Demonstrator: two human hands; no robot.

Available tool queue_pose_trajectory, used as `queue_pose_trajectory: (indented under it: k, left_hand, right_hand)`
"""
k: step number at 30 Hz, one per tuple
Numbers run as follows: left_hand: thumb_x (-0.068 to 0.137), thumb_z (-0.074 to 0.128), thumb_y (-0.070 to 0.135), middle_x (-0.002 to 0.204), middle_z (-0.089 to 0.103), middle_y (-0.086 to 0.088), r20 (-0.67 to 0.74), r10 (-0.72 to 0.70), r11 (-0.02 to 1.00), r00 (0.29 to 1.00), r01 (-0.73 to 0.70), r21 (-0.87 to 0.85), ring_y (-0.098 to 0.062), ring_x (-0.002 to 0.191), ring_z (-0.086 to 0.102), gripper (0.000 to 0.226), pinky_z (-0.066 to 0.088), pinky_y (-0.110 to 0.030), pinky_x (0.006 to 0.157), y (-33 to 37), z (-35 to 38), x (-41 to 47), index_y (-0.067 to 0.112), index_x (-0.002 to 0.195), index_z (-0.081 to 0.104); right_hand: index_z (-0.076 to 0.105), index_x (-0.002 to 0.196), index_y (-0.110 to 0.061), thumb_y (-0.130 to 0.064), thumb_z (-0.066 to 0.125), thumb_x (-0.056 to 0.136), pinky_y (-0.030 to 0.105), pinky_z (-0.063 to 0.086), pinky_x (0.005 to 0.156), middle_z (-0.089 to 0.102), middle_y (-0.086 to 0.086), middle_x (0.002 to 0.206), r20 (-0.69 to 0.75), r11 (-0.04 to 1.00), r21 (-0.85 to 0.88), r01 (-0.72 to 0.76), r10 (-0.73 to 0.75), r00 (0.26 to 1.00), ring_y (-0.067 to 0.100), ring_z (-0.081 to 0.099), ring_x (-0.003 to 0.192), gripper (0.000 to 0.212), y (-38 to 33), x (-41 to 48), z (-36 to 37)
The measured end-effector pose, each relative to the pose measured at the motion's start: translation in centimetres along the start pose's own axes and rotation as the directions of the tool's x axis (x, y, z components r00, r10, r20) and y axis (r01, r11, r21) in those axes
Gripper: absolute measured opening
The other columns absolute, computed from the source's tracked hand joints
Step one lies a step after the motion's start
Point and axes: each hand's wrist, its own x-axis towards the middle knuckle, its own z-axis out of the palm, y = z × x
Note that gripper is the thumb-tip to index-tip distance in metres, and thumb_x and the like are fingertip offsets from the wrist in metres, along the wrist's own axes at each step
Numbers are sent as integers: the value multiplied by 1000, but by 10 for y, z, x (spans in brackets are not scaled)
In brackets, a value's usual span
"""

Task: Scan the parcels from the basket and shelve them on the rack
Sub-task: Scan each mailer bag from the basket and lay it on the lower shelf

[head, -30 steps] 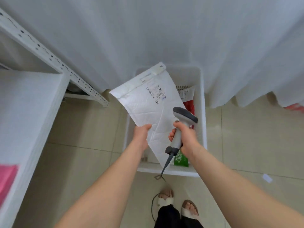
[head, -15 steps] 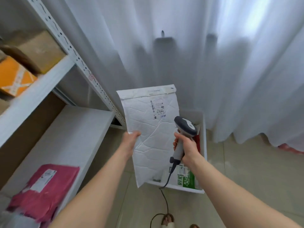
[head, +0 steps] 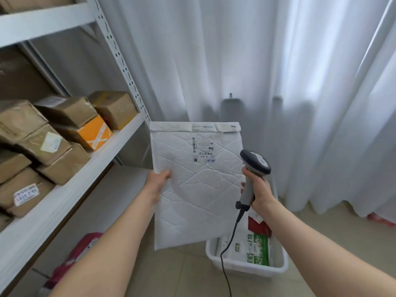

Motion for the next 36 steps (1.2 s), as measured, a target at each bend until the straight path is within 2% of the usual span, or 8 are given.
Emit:
queue_pose_trajectory:
  k: [2, 5, 10, 14, 17, 26, 31, 36]
  left_hand:
    - [79, 56, -3, 76, 65, -5, 20, -7, 1000, 1000, 7, 6, -20, 67, 60, 19, 52, -31, 69, 9, -31, -8, 12, 79, 66]
    - [78, 52, -7, 77, 65, -10, 112, -27, 999, 993, 29, -19, -24, 68, 60, 22, 51, -36, 73, 17, -72, -16, 9, 82, 66]
    - [79, 57, -6, 86, 65, -17, 219, -24, 999, 975, 28, -18, -31, 76, 62, 22, 50, -47, 84, 19, -113, -22, 5, 95, 66]
    - [76, 76, 14, 95, 73, -11, 328, -61, 998, 943, 55, 26, -26, 84, 70, 32, 57, -36, 74, 9, -138, -29, 7, 106, 68]
    - [71, 81, 10, 87, 71, -6, 221, 14, 997, 975, -31, 73, -18, 73, 68, 34, 53, -26, 60, 3, -142, -36, 5, 103, 67]
    - [83, 69, 1, 112, 65, -19, 37, 40, 998, 999, -42, 51, -30, 97, 64, 33, 52, -39, 87, -21, -122, -63, -5, 115, 62]
    - [82, 69, 1, 114, 64, -25, -28, 52, 996, 998, -49, 78, -24, 94, 62, 32, 48, -34, 81, -36, -108, -72, -10, 112, 62]
    - [83, 69, 3, 110, 65, -22, -29, 28, 996, 999, -26, 86, -29, 98, 64, 30, 49, -36, 81, -48, -99, -76, -8, 110, 63]
  right_hand:
    - [63, 105, -17, -19, 75, 82, 32, 50, 64, 66, 6, 94, -3, 998, 50, 28, -28, 1000, 21, 64, 76, 26, 0, -15, 6]
    - [63, 114, -17, -18, 75, 82, 33, 56, 60, 70, 7, 103, 32, 984, 176, 12, -18, 999, 27, 70, 74, 34, 10, -38, 19]
    - [58, 111, -17, -15, 73, 83, 30, 53, 53, 67, 6, 94, 34, 976, 216, -2, -6, 999, 24, 67, 70, 31, 36, -70, 37]
    - [56, 104, -12, -7, 69, 85, 30, 50, 55, 62, 7, 81, -9, 982, 178, 63, -62, 998, 19, 60, 64, 23, 50, -87, 42]
    - [58, 102, -8, -2, 68, 83, 31, 49, 58, 62, 9, 78, -28, 983, 164, 83, -79, 996, 19, 58, 61, 22, 51, -98, 47]
    - [57, 90, -15, 1, 65, 83, 33, 53, 67, 62, 10, 86, -68, 991, -84, 100, -106, 992, 20, 58, 73, 19, 48, -119, 40]
    - [59, 99, -8, 1, 62, 86, 31, 52, 63, 68, 12, 89, 80, 993, -110, 49, -40, 996, 21, 66, 72, 16, 55, -137, 40]
    - [59, 97, -7, 0, 61, 88, 26, 50, 54, 71, 10, 74, 192, 985, -162, 50, -18, 981, 15, 61, 54, 11, 59, -151, 42]
